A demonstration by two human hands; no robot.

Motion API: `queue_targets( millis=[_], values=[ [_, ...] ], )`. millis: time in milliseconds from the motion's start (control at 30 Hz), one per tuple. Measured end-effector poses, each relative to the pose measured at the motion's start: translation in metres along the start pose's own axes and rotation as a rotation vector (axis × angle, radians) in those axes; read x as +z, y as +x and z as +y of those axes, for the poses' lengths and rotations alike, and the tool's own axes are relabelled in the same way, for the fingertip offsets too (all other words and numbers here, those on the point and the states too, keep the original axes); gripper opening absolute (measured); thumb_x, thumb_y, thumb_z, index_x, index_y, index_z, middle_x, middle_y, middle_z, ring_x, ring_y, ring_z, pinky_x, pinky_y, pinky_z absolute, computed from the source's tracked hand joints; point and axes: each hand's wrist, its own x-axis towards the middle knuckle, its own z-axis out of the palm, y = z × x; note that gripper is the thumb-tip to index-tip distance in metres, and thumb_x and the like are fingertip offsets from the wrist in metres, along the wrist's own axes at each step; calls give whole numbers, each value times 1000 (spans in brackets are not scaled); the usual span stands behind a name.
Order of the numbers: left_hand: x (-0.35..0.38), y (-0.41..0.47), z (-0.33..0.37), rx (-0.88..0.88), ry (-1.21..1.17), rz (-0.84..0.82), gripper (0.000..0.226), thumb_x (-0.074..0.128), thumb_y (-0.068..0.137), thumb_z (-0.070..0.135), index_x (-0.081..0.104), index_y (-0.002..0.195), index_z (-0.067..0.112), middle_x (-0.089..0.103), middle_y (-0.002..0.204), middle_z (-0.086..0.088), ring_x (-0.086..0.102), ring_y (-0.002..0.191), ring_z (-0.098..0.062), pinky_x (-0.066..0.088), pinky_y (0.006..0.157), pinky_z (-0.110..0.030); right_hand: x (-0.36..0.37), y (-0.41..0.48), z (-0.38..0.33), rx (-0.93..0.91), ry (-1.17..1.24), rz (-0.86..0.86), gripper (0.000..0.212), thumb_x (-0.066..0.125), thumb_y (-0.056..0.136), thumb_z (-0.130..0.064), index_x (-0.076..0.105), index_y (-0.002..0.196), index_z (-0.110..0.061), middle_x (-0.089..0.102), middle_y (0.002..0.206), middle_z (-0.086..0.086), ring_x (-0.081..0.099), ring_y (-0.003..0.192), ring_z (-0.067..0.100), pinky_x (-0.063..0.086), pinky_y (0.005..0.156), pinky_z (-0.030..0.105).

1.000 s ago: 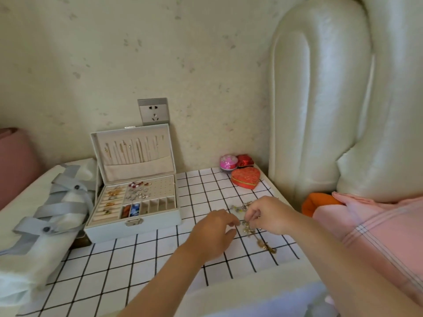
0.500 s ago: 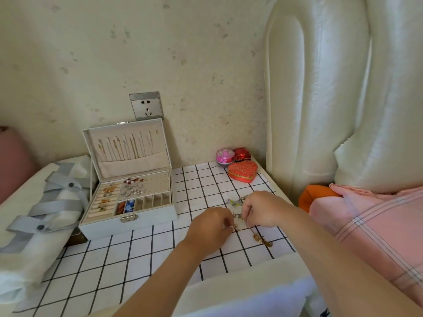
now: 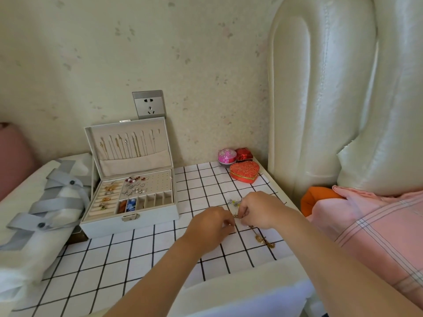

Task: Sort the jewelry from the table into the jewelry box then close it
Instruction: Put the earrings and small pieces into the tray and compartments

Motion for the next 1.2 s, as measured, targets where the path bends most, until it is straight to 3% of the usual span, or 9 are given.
queue_targets(
  millis=[100, 200, 300, 467, 600, 733, 800, 1067, 1200],
  values=[
    [-8, -4, -9, -34, -25, 21, 14, 56, 95, 33, 65, 106, 33, 63, 101, 17, 53, 87, -4, 48, 78, -25, -2, 4, -3, -27, 161, 41, 17, 64, 92, -24, 78, 101, -28, 71, 99, -15, 66, 94, 7, 53, 83, 27],
    [-22, -9, -18, -82, -66, 89, 16, 55, 96, 32, 63, 110, 33, 62, 99, 18, 55, 83, -2, 47, 75, -22, -7, 11, -18, -52, 399, 92, 14, 65, 93, -22, 75, 103, -25, 70, 98, -14, 63, 73, -4, 48, 65, 16],
    [-40, -14, -30, -129, -135, 145, 19, 56, 96, 33, 60, 115, 34, 61, 93, 17, 56, 78, -1, 50, 74, -24, -13, 18, -40, -72, 585, 108, 14, 65, 93, -16, 74, 99, -25, 76, 90, -6, 58, 50, 8, 49, 56, 22],
    [-74, -26, -54, -214, -344, 295, 30, 57, 98, 27, 54, 126, 37, 63, 88, 12, 58, 75, -2, 45, 68, -13, -22, 30, -82, -119, 833, 110, 15, 60, 97, -15, 72, 105, -21, 77, 88, -2, 54, 52, 13, 37, 45, 21],
    [-103, -35, -81, -251, -522, 366, 18, 58, 97, 20, 72, 107, 27, 71, 90, 9, 61, 77, -3, 44, 69, -7, -25, 48, -119, -173, 998, 37, 12, 60, 98, -14, 65, 108, -18, 75, 86, 2, 51, 53, 16, 30, 45, 23],
    [-127, -43, -98, -298, -676, 420, 15, 62, 95, 18, 76, 96, 24, 68, 76, 11, 62, 65, -5, 47, 60, -15, -25, 69, -150, -214, 1076, -7, 11, 58, 99, -11, 66, 105, -15, 74, 85, 5, 48, 52, 16, 30, 43, 23],
    [-137, -44, -108, -311, -743, 432, 15, 63, 94, 18, 76, 93, 26, 71, 80, 9, 63, 66, -7, 50, 62, -19, -24, 78, -163, -214, 1109, -41, 10, 58, 99, -11, 66, 105, -13, 73, 86, 6, 47, 52, 16, 30, 42, 23],
    [-157, -36, -144, -385, -770, 435, 9, 68, 92, 20, 75, 90, 16, 70, 76, 4, 59, 55, -2, 43, 51, -12, -16, 115, -195, -190, 1129, -38, 16, 63, 97, -13, 73, 109, -13, 74, 85, 8, 47, 53, 14, 34, 44, 23],
    [-164, -27, -160, -425, -703, 409, 9, 67, 91, 25, 74, 88, 21, 69, 73, 2, 59, 55, -1, 42, 49, -14, -13, 133, -201, -206, 984, 23, 24, 78, 85, -12, 75, 109, -15, 62, 64, 6, 45, 52, 12, 36, 47, 24]
  ],
)
